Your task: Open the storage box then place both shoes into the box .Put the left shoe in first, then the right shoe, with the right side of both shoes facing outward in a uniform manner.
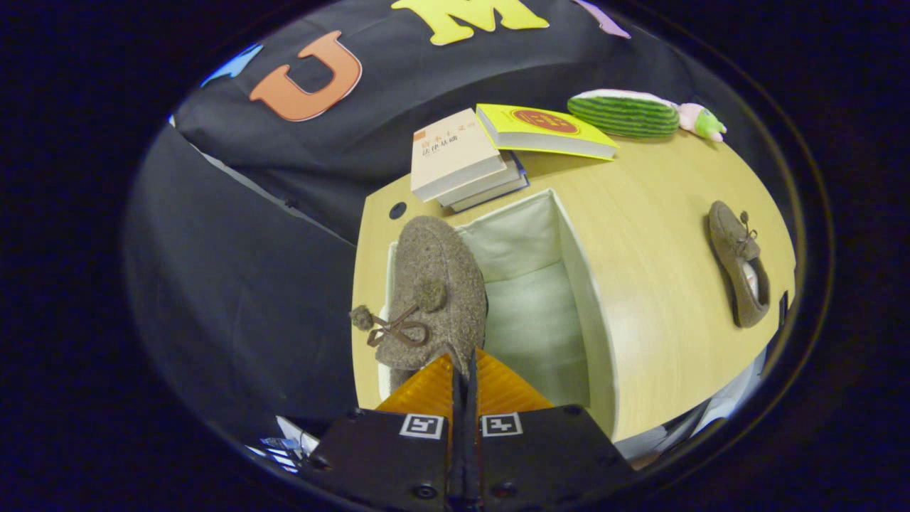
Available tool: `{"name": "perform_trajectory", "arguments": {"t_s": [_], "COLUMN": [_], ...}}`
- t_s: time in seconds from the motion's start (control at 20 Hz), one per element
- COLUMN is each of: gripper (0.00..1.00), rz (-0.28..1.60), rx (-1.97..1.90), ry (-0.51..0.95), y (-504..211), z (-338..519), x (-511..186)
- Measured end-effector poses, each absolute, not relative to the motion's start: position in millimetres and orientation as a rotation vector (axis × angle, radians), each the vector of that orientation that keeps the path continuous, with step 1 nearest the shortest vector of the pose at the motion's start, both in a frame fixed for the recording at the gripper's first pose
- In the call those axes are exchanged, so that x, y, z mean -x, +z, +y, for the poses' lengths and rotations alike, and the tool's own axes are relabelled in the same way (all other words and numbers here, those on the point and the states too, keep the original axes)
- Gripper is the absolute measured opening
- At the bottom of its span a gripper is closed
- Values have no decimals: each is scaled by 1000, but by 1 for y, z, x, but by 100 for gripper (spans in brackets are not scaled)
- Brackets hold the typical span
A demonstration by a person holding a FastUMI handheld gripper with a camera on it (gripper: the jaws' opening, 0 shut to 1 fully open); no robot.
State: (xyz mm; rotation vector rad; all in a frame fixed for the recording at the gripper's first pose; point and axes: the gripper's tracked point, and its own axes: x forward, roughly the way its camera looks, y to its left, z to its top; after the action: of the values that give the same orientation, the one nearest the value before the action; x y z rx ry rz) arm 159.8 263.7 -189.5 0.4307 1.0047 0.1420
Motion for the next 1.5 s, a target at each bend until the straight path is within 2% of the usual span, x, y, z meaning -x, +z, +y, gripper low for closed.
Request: {"name": "perform_trajectory", "arguments": {"t_s": [0.2, 0.25, 0.3, 0.35, 0.45, 0.6, 1.0, 1.3, 1.5], "gripper": [6, 8, 16, 15, 40, 100, 100, 100, 100], "rz": [984, 984, 976, 957, 921, 854, 841, 777, 842], "rx": [-432, -410, -390, -383, -274, -163, -54, 86, 85], "ry": [180, 202, 229, 262, 291, 255, 190, 34, -44], "y": [-209, -211, -210, -203, -193, -177, -151, -138, -151], "z": [280, 283, 283, 286, 276, 251, 161, 52, -12], "x": [-165, -166, -165, -167, -161, -160, -136, -129, -114]}}
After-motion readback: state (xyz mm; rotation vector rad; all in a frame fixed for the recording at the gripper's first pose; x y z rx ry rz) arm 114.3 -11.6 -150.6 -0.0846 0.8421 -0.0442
